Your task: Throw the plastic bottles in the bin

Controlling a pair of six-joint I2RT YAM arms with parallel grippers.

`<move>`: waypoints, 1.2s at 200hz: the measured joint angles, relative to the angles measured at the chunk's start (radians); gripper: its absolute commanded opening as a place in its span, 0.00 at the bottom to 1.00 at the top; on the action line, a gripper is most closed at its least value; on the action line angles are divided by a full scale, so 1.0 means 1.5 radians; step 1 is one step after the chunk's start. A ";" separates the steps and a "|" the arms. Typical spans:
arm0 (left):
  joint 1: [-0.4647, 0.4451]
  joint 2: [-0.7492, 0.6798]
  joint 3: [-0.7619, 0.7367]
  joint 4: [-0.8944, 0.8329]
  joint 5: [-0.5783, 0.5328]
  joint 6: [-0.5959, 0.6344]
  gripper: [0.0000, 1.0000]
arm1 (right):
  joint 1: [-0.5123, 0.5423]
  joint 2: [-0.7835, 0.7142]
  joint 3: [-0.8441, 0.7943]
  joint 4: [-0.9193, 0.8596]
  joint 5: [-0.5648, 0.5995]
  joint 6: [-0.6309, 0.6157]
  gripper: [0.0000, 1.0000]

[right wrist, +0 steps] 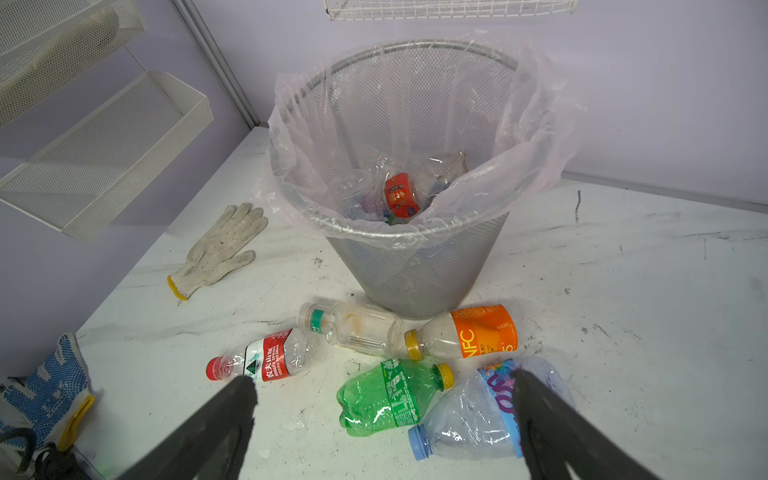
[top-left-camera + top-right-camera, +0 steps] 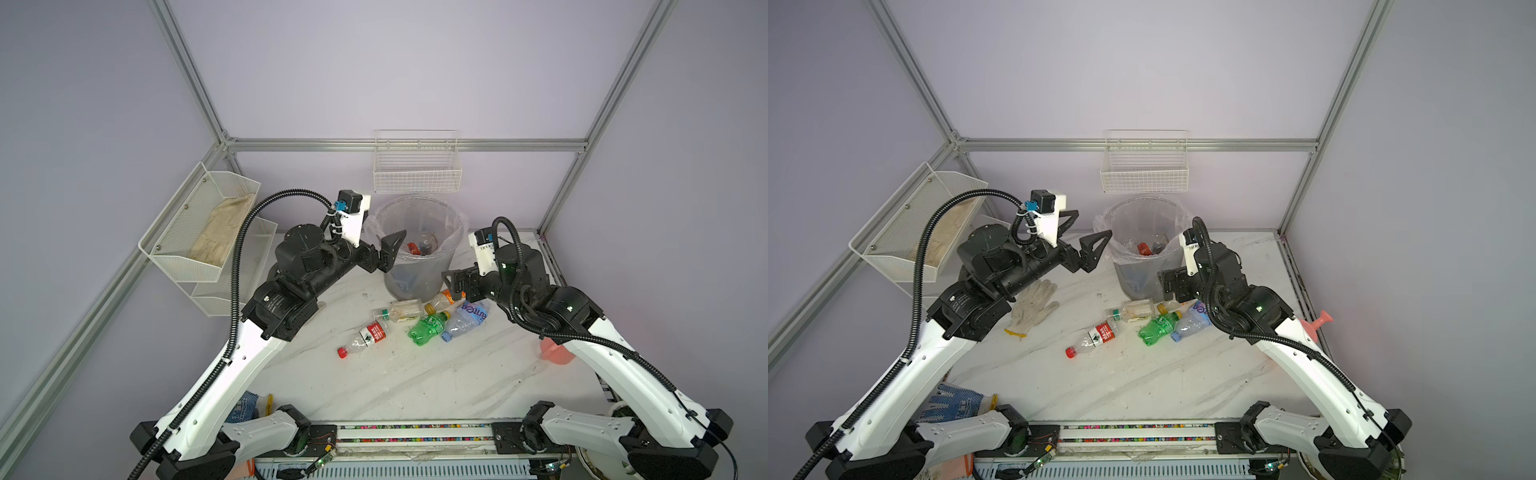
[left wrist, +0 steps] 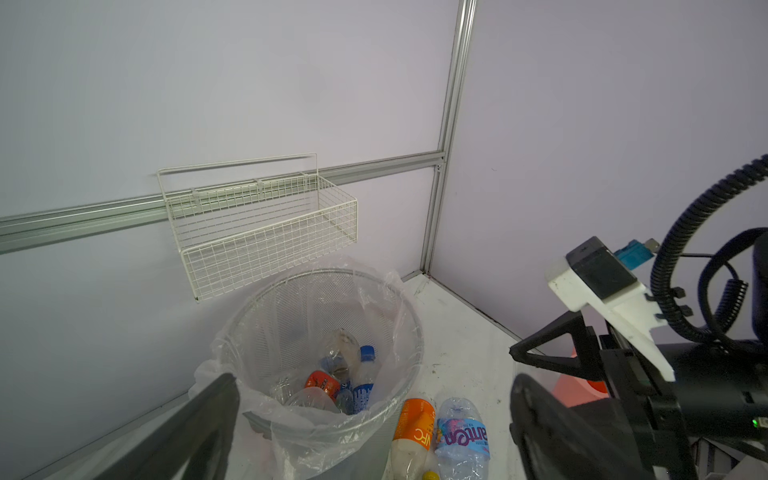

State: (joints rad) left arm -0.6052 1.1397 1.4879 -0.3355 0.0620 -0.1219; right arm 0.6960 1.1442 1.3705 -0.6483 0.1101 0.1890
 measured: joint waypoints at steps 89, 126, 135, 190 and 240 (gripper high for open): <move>0.000 -0.092 -0.070 0.049 0.024 -0.040 1.00 | 0.000 0.098 0.004 -0.023 0.024 0.068 0.97; -0.001 -0.106 -0.097 0.052 0.029 -0.047 1.00 | -0.015 0.101 0.004 -0.026 0.029 0.105 0.97; -0.002 -0.110 -0.104 0.052 0.030 -0.049 1.00 | -0.021 0.104 0.004 -0.026 0.028 0.114 0.98; -0.005 -0.148 -0.141 0.046 0.031 -0.059 0.98 | -0.060 0.117 -0.035 -0.024 0.009 0.154 0.97; -0.009 -0.170 -0.164 0.037 0.031 -0.070 0.96 | -0.090 0.123 -0.062 -0.024 -0.004 0.176 0.98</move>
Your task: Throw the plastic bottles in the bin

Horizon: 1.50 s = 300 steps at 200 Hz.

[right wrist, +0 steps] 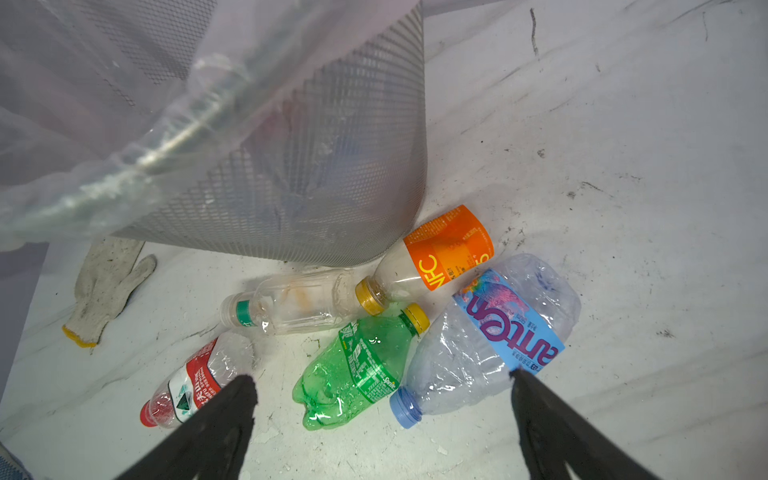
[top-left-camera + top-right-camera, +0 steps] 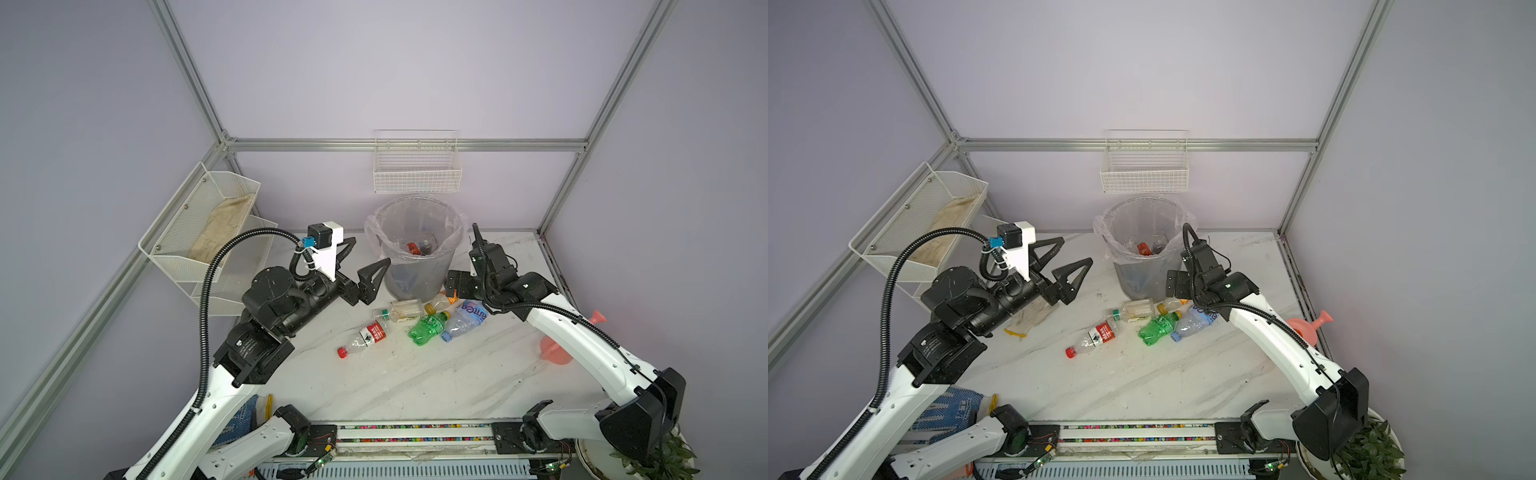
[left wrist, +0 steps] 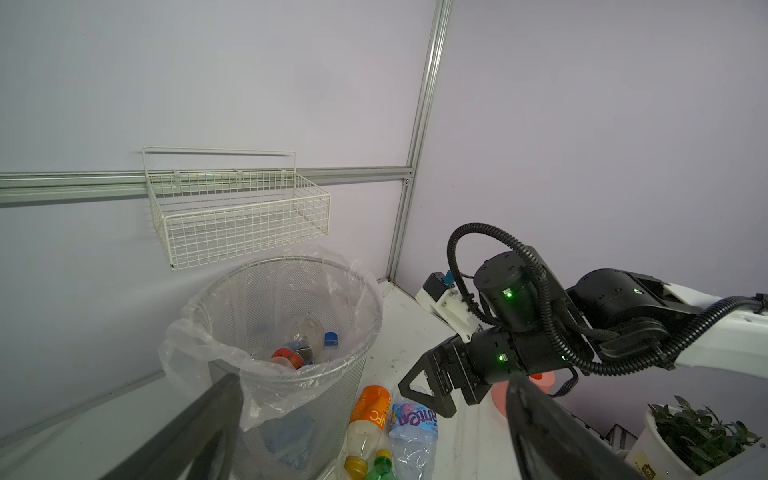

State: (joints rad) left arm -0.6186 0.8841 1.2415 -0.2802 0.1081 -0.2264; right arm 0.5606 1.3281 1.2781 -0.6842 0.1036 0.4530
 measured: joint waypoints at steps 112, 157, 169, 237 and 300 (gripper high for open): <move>-0.014 -0.029 -0.027 -0.013 -0.013 -0.001 0.91 | -0.044 0.014 -0.065 0.003 0.008 0.057 0.98; -0.021 -0.036 -0.038 -0.020 -0.024 0.000 0.91 | -0.076 0.022 -0.098 0.020 0.000 0.073 0.97; -0.022 -0.037 -0.039 -0.021 -0.026 0.000 0.91 | -0.083 0.023 -0.112 0.028 -0.009 0.078 0.97; -0.034 -0.043 -0.041 -0.029 -0.043 0.000 0.90 | -0.134 0.023 -0.177 0.080 -0.055 0.096 0.98; -0.054 -0.047 -0.050 -0.036 -0.062 0.001 0.90 | -0.160 0.041 -0.219 0.117 -0.085 0.102 0.97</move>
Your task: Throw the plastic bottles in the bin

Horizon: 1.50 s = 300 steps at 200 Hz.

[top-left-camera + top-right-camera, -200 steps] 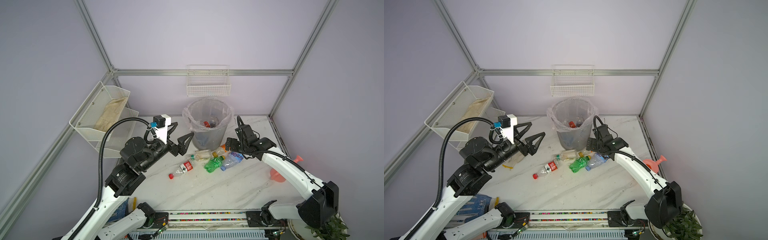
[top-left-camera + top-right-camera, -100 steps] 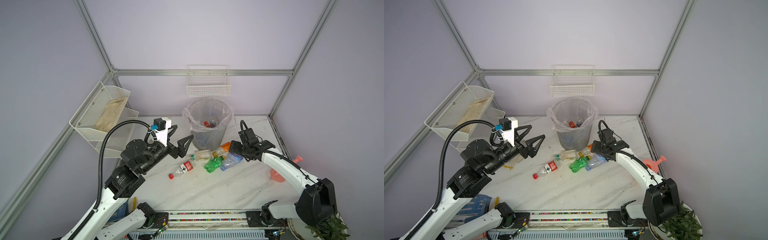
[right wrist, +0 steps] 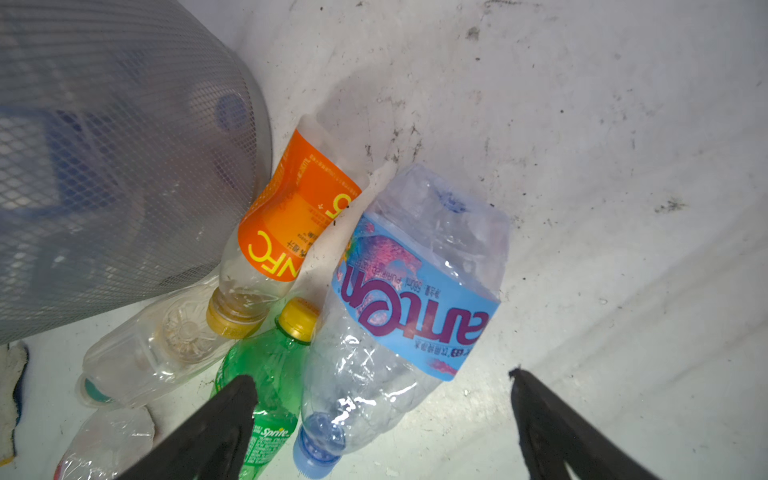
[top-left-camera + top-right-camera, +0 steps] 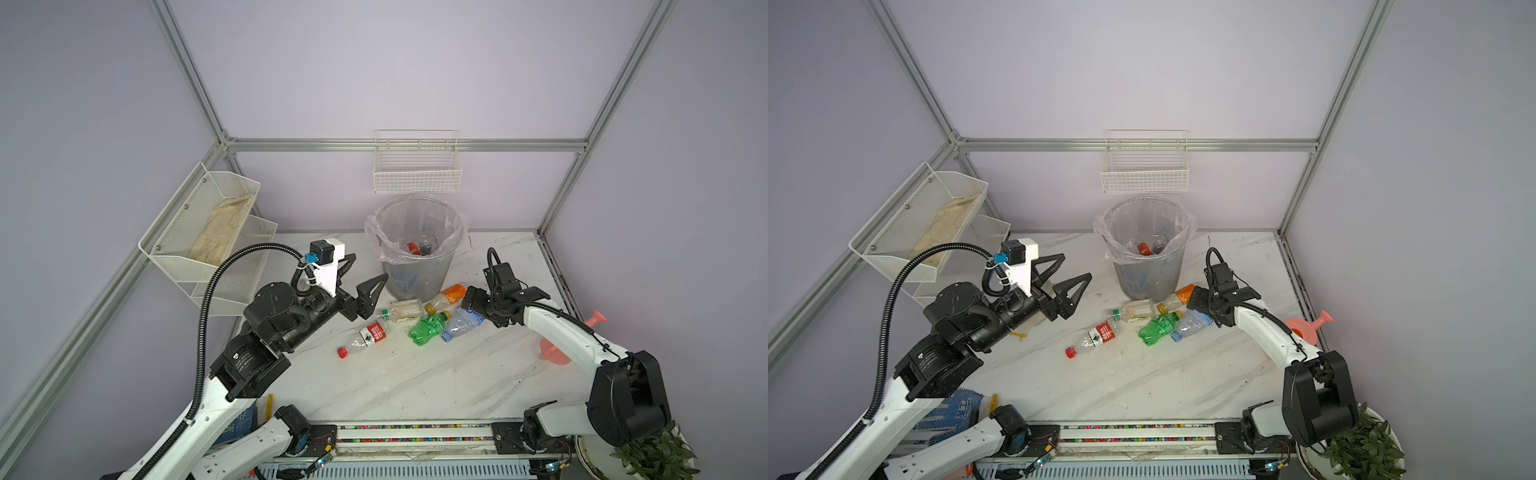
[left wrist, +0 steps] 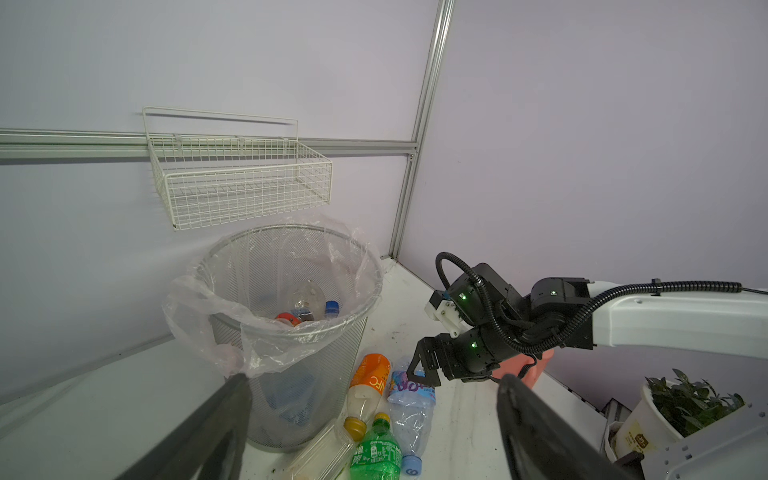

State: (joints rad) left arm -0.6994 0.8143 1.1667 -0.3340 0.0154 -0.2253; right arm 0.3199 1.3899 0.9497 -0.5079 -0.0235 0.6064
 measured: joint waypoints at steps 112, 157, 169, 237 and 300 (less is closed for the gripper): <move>-0.028 -0.047 -0.037 -0.036 -0.051 -0.002 0.89 | -0.011 0.027 -0.057 0.065 -0.053 0.015 0.97; -0.032 -0.058 -0.046 -0.038 -0.061 -0.006 0.88 | -0.016 0.048 -0.079 0.093 -0.068 0.027 0.97; -0.033 -0.058 -0.046 -0.038 -0.062 -0.009 0.88 | -0.016 0.052 -0.084 0.101 -0.070 0.031 0.96; -0.039 -0.057 -0.056 -0.039 -0.068 -0.017 0.88 | -0.023 0.081 -0.095 0.171 -0.092 0.055 0.80; -0.045 -0.056 -0.066 -0.055 -0.080 -0.018 0.87 | -0.032 0.087 -0.109 0.205 -0.097 0.065 0.43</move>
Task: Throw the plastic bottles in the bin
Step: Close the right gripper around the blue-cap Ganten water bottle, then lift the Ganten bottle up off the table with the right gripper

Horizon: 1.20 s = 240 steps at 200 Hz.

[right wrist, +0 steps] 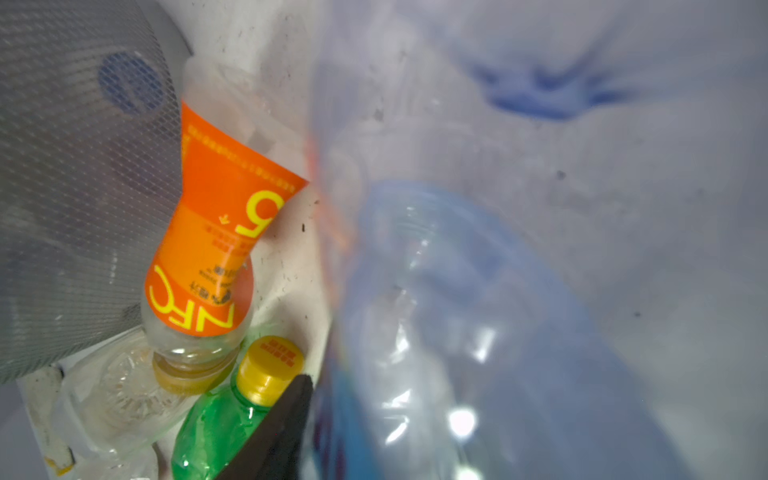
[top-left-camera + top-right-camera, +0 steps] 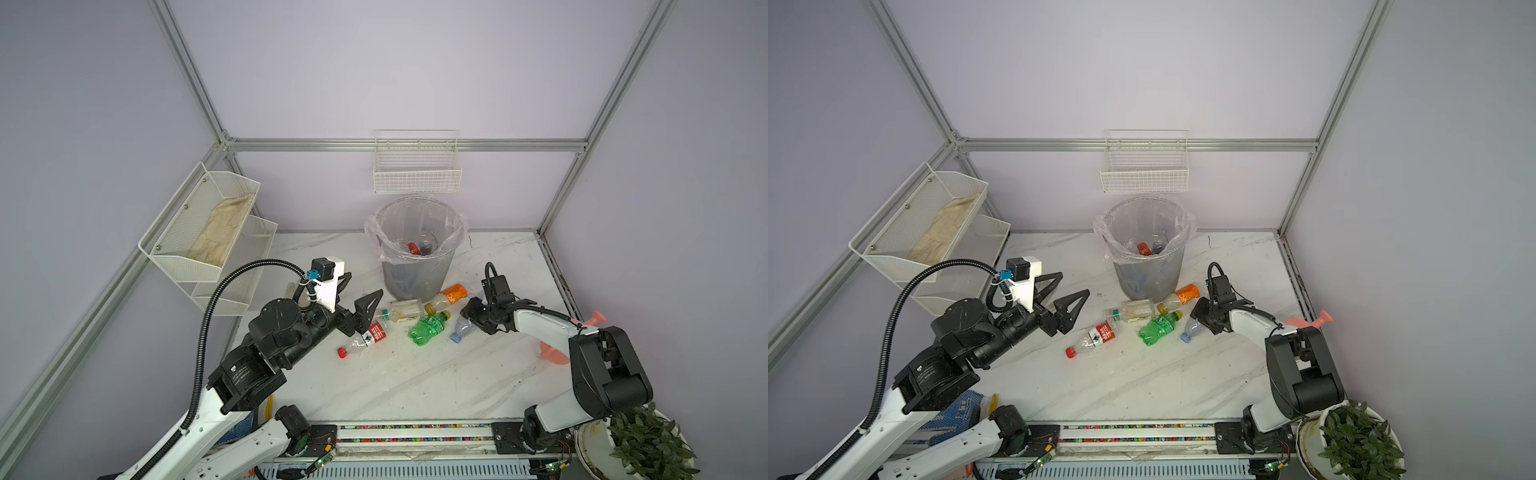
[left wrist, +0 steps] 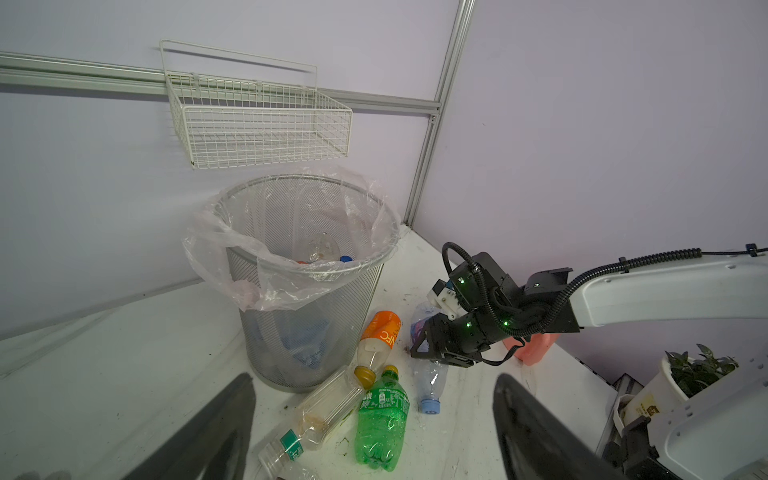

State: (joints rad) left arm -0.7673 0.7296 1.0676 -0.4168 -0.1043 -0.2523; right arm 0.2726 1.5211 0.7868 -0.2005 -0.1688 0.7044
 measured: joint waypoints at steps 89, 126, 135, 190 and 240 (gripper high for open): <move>-0.011 -0.003 -0.012 -0.013 -0.012 -0.003 0.87 | -0.006 -0.087 -0.018 -0.032 0.045 0.011 0.30; -0.021 -0.010 -0.022 -0.013 -0.022 -0.013 0.87 | -0.006 -0.160 0.012 -0.080 0.072 0.006 0.30; -0.023 -0.011 -0.024 -0.015 -0.024 -0.013 0.87 | -0.006 -0.180 0.027 -0.095 0.083 0.001 0.30; -0.036 -0.012 -0.024 -0.018 -0.039 -0.015 0.87 | -0.006 -0.304 0.126 -0.161 0.123 -0.061 0.30; -0.043 -0.012 -0.024 -0.019 -0.054 -0.015 0.86 | -0.006 -0.367 0.240 -0.208 0.140 -0.128 0.30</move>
State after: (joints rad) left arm -0.8322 0.7109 1.0317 -0.4454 -0.1860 -0.2745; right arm 0.2634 0.9703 1.1473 -0.5121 0.0410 0.5125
